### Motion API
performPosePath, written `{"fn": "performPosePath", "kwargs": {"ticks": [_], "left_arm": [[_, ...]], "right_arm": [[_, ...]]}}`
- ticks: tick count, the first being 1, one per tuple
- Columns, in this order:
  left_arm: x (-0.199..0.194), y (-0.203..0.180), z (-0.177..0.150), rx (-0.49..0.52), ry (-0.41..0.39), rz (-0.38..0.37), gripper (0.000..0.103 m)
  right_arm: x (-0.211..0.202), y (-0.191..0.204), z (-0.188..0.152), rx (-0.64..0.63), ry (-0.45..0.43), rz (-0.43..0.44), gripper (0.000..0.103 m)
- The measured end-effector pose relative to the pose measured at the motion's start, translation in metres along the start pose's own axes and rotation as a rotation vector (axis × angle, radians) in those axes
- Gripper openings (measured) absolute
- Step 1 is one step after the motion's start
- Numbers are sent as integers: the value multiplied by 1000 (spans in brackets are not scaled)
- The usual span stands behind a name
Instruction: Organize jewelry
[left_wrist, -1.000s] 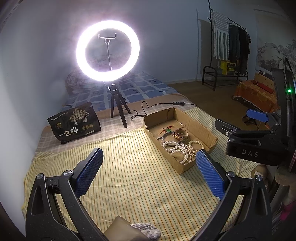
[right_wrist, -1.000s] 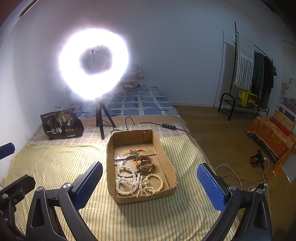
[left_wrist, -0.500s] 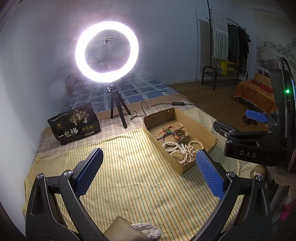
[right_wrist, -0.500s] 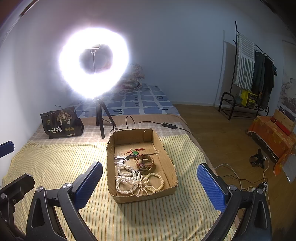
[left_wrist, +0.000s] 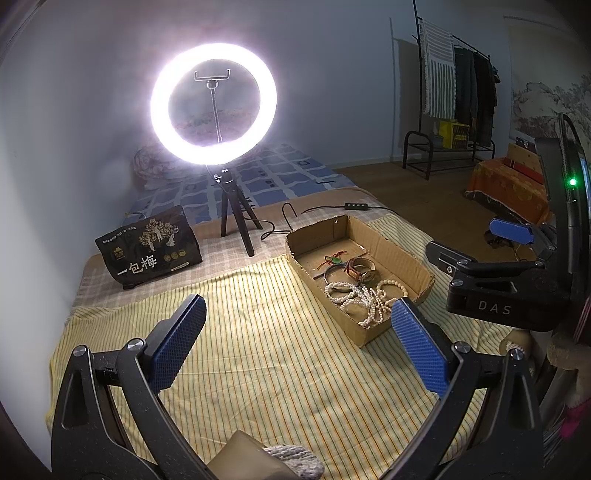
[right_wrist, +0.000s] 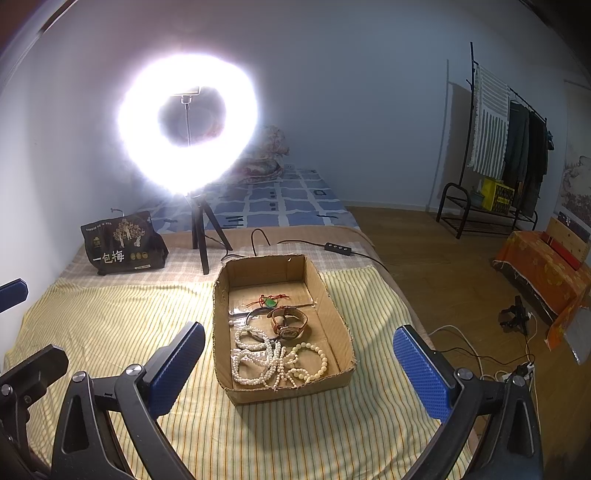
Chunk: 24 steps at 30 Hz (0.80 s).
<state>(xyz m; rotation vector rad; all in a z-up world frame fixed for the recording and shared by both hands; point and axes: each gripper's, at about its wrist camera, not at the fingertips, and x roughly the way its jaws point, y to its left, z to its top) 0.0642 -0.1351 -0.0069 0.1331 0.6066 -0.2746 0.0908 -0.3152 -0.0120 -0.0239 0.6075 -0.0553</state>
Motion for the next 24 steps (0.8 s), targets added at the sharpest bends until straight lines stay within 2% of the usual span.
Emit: {"fn": "performPosePath", "kwargs": {"ticks": [24], "left_arm": [[-1,1,2,0,-3,7,102]], "right_arm": [[1,1,-4,-12,16,2,103]]}}
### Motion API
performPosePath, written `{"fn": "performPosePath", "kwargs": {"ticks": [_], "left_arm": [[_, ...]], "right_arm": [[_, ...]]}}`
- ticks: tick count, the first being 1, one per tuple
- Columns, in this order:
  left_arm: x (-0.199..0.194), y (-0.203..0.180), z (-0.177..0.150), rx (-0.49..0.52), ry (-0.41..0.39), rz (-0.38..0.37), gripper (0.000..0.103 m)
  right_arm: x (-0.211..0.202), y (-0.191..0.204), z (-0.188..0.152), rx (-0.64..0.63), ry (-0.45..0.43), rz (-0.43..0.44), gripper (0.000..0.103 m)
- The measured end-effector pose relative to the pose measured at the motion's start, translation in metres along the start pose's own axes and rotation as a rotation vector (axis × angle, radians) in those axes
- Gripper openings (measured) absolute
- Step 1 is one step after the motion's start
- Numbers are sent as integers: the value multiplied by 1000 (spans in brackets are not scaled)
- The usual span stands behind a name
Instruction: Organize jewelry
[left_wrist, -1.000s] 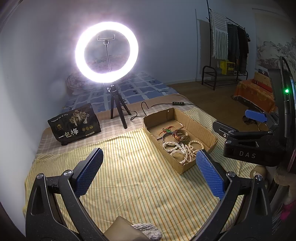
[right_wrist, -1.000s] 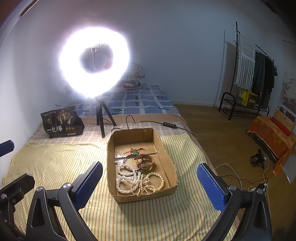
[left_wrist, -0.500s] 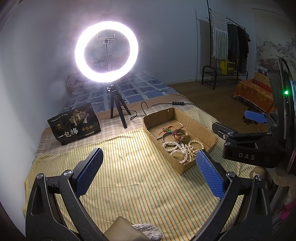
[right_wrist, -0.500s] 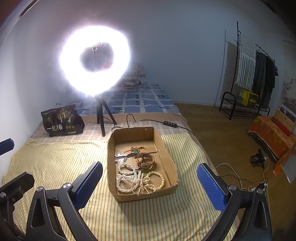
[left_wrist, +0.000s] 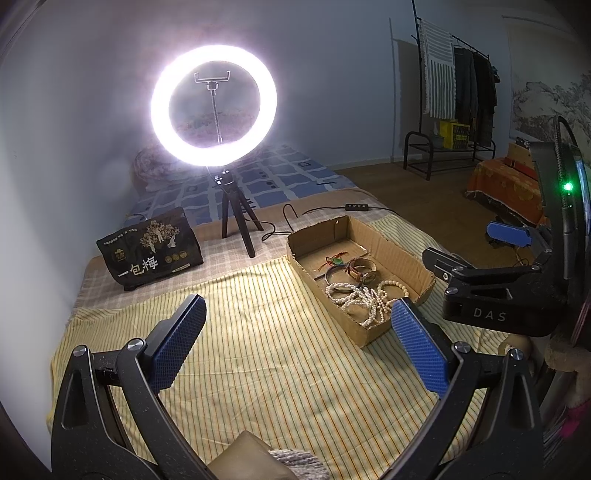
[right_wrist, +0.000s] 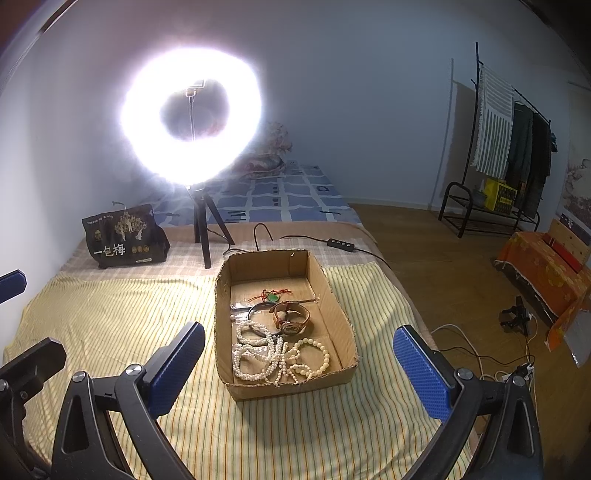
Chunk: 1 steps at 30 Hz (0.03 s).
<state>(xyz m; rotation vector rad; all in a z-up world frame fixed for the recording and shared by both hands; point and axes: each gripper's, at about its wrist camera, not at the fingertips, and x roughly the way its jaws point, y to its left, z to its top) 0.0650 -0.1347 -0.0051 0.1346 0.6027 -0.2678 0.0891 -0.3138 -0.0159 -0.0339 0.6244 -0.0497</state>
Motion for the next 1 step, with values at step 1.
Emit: {"fn": "performPosePath", "kwargs": {"ticks": [1], "left_arm": [[0,2,2,-3,1,0,102]], "right_arm": [[0,0,0,1,-1,0,103]]}}
